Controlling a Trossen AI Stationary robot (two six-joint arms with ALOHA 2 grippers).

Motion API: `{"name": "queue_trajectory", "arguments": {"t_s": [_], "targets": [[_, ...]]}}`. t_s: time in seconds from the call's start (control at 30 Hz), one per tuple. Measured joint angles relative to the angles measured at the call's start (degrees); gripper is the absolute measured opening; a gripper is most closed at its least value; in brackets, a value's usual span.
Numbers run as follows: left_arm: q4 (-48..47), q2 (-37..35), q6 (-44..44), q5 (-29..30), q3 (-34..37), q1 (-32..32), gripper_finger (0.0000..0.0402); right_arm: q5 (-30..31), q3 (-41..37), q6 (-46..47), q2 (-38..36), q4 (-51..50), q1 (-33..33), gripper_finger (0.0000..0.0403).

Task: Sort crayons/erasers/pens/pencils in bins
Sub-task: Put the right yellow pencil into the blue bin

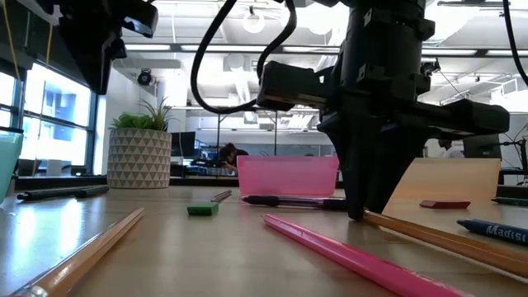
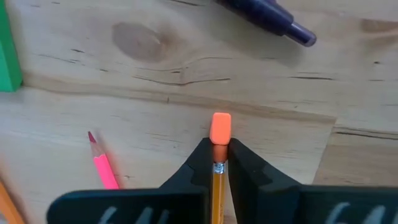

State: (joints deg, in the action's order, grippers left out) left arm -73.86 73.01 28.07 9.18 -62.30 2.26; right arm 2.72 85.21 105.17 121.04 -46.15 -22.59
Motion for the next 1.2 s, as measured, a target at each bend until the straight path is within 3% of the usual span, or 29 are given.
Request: {"name": "queue_trajectory", "arguments": {"t_s": [0.13,0.57,0.83,1.2], "targets": [[-0.1,0.0,-1.8,-1.4,0.0,0.0,0.0131,1.4,-0.2,-2.5,-0.8,0.5,-0.8,0.0011],[0.5,0.0,-2.8,-1.2,0.0,0.0,0.0131,15.6,-0.2,-5.2,-9.5,-1.1,-2.7,0.001],[3.0,0.0,-2.7,-1.2,0.0,0.0,0.0131,24.1,-0.2,-6.7,-16.6,-9.7,-4.4,0.001],[12.0,0.0,6.9,-1.7,0.0,0.0,0.0131,28.7,-0.2,-8.0,-25.7,-27.1,-8.1,0.001]]}}
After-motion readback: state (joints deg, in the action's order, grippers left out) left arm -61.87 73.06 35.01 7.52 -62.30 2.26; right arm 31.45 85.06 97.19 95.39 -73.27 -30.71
